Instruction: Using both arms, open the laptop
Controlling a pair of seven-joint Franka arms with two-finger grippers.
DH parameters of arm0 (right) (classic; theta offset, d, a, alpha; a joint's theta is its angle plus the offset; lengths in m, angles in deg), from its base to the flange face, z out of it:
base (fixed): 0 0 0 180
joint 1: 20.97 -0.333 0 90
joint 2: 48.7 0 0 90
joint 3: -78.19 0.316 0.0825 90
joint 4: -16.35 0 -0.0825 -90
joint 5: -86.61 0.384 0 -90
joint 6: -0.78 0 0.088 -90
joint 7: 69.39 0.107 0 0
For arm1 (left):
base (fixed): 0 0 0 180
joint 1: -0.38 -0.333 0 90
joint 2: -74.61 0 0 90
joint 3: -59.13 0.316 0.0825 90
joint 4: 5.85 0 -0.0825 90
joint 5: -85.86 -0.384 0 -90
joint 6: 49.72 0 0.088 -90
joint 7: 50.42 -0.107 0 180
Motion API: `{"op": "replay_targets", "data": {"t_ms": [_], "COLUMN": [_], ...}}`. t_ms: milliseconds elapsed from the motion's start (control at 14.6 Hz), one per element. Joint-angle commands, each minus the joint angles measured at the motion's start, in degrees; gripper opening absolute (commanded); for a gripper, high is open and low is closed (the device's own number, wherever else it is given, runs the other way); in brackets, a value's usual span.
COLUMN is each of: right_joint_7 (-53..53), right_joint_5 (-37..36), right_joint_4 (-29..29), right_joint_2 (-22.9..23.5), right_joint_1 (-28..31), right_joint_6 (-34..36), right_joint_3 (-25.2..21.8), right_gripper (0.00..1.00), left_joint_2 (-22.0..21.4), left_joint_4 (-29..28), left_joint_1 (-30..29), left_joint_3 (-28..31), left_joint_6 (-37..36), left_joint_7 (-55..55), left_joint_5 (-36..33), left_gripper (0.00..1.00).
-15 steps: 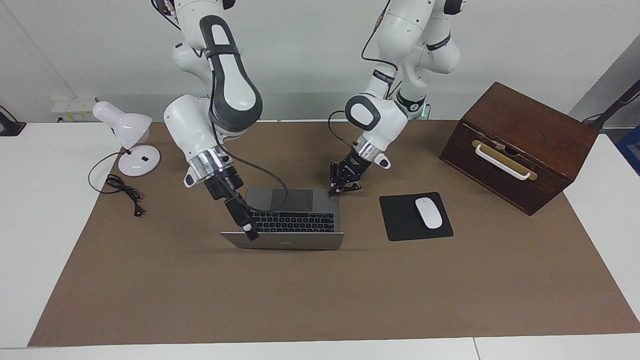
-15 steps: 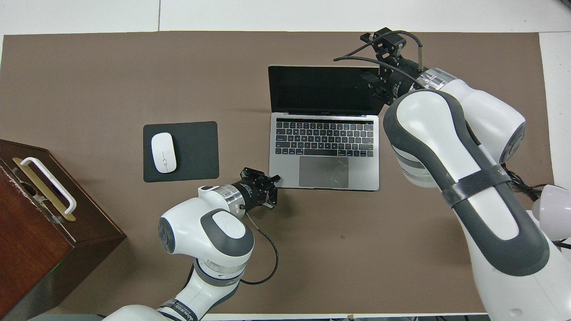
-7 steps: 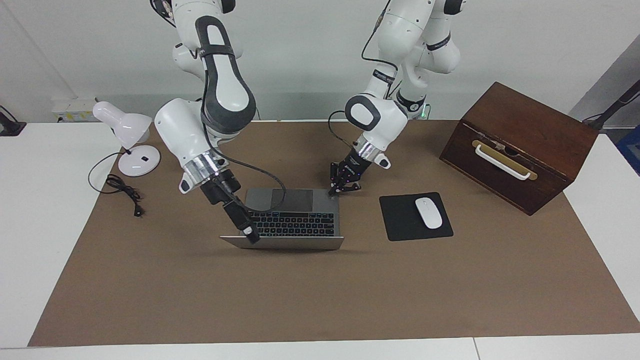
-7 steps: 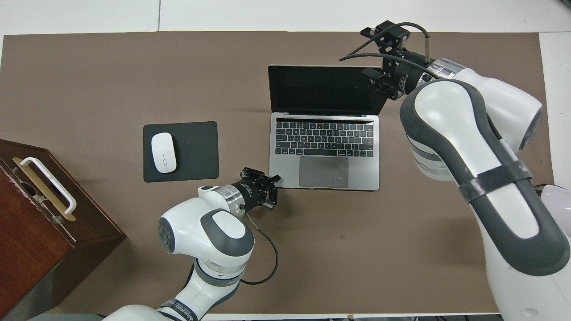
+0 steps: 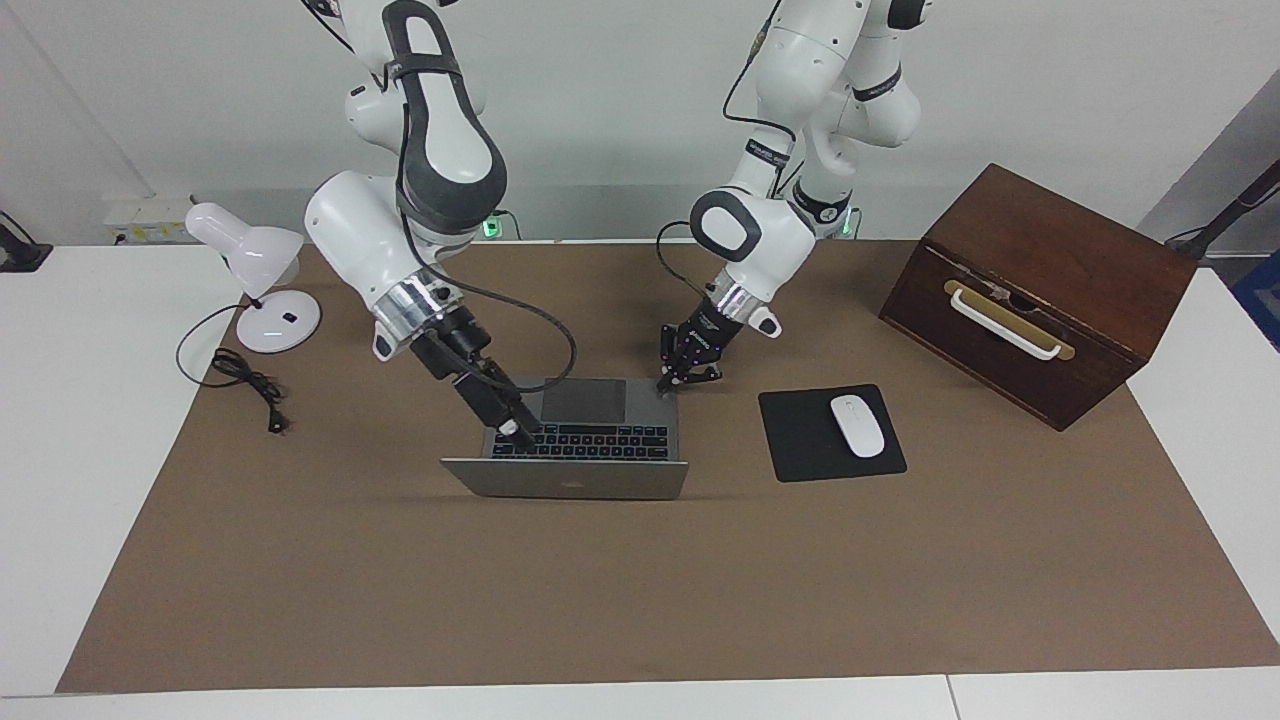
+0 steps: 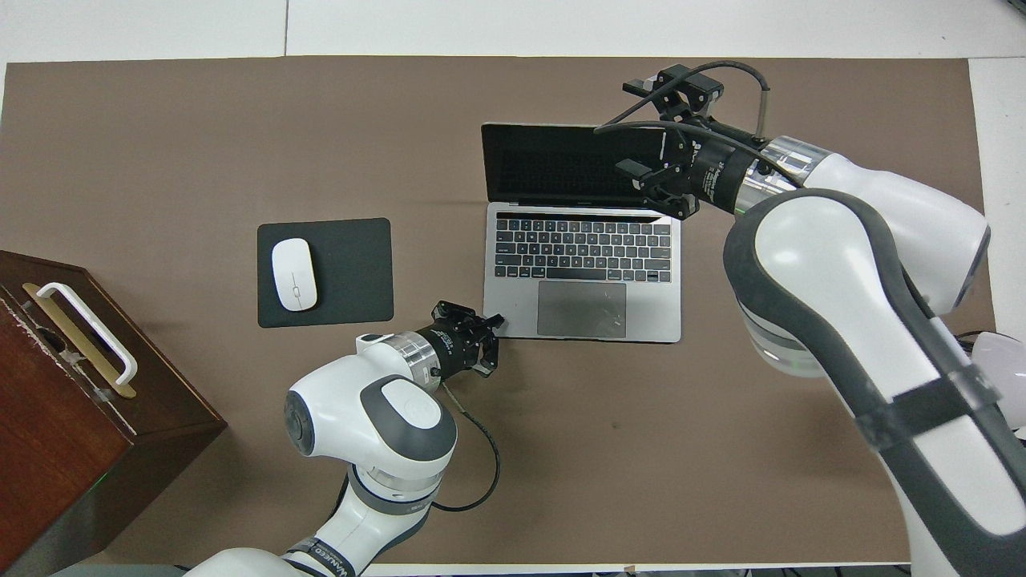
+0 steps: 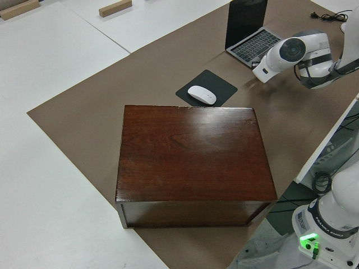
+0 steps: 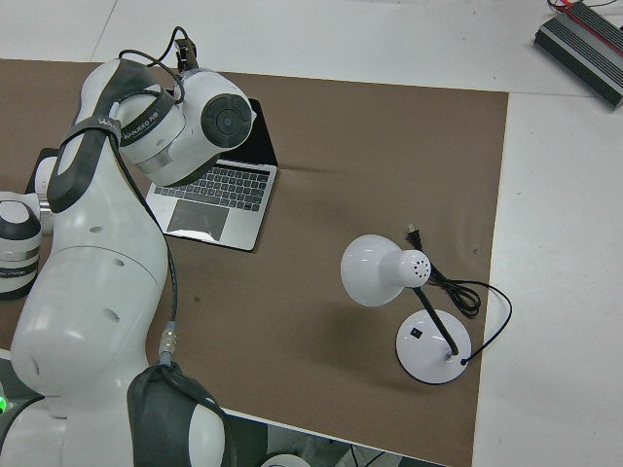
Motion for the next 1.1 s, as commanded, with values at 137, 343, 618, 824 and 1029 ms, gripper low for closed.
{"op": "replay_targets", "data": {"t_ms": [137,343,618,824,1029], "right_joint_7": [3.27,3.27,2.05,-6.62,-17.44], "right_joint_5": [-2.42,-12.16,-23.57,-34.23,-44.57], "right_joint_4": [-3.3,-1.81,4.07,8.03,8.13], "right_joint_2": [-6.33,-7.74,-8.45,-7.92,-8.01], "right_joint_1": [0.12,1.44,2.93,3.81,5.92], "right_joint_6": [2.12,8.95,22.39,32.16,37.26], "right_joint_3": [0.75,-0.65,-7.14,-11.72,-12.43], "right_gripper": [1.0,1.0,1.0,1.0,1.0], "left_joint_2": [2.64,1.76,-0.17,-0.52,-0.7], "left_joint_4": [3.6,4.31,4.92,6.5,8.44], "left_joint_1": [-2.29,-3.6,-5.79,-8.09,-11.68], "left_joint_3": [0.73,0.81,1.17,1.08,1.16], "left_joint_6": [1.12,1.21,1.12,0.42,-4.4], "left_joint_7": [-1.21,-1.12,-1.39,-1.3,-1.47], "left_joint_5": [-2.09,-3.68,-5.16,-9.73,-17.98], "left_gripper": [0.0,0.0,0.0,0.0,0.0]}}
